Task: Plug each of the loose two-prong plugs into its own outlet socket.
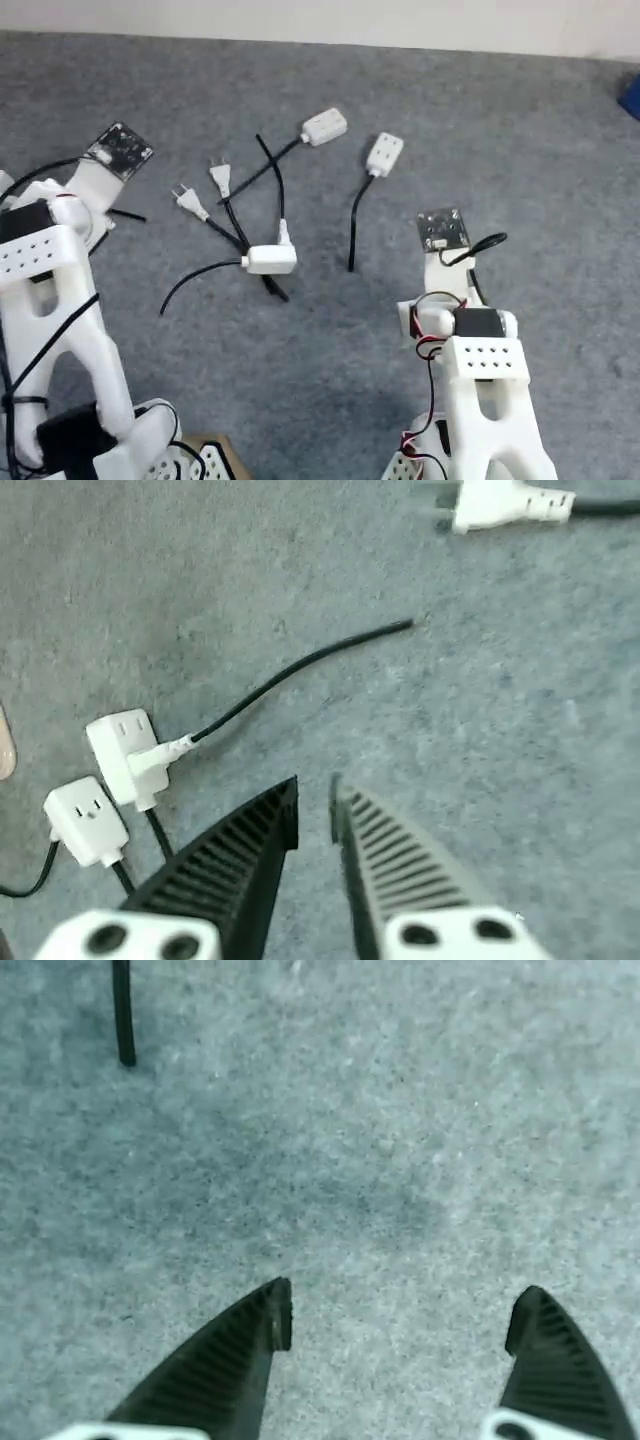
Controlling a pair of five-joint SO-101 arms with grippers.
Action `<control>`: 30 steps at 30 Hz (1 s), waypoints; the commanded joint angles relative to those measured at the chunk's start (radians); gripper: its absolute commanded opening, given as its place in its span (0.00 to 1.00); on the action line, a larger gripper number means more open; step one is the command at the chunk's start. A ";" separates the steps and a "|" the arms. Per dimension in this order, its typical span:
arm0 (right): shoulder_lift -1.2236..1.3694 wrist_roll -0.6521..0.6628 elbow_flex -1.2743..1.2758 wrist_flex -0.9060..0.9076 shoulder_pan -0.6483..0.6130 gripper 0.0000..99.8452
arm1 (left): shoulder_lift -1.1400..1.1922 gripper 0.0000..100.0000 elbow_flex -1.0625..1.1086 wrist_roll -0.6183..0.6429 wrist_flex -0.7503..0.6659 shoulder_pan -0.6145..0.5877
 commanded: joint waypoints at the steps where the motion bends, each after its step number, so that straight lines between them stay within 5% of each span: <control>1: 0.004 -0.008 -0.001 -0.018 0.007 0.33 | -0.007 0.24 -0.013 0.048 0.054 0.074; 5: 0.004 -0.008 -0.001 -0.018 0.007 0.33 | -0.008 0.38 -0.007 0.226 0.048 0.251; 12: 0.001 -0.008 0.001 -0.018 0.007 0.33 | 0.012 0.36 0.013 0.281 0.026 0.618; 22: -0.004 -0.008 0.001 -0.018 0.007 0.33 | 0.326 0.36 -0.002 0.276 -0.068 0.697; 25: -0.004 -0.008 0.001 -0.018 0.007 0.33 | 0.426 0.29 -0.050 0.275 -0.075 0.696; 30: -0.001 -0.008 0.001 -0.018 0.007 0.33 | 0.498 0.02 -0.162 0.273 0.031 0.694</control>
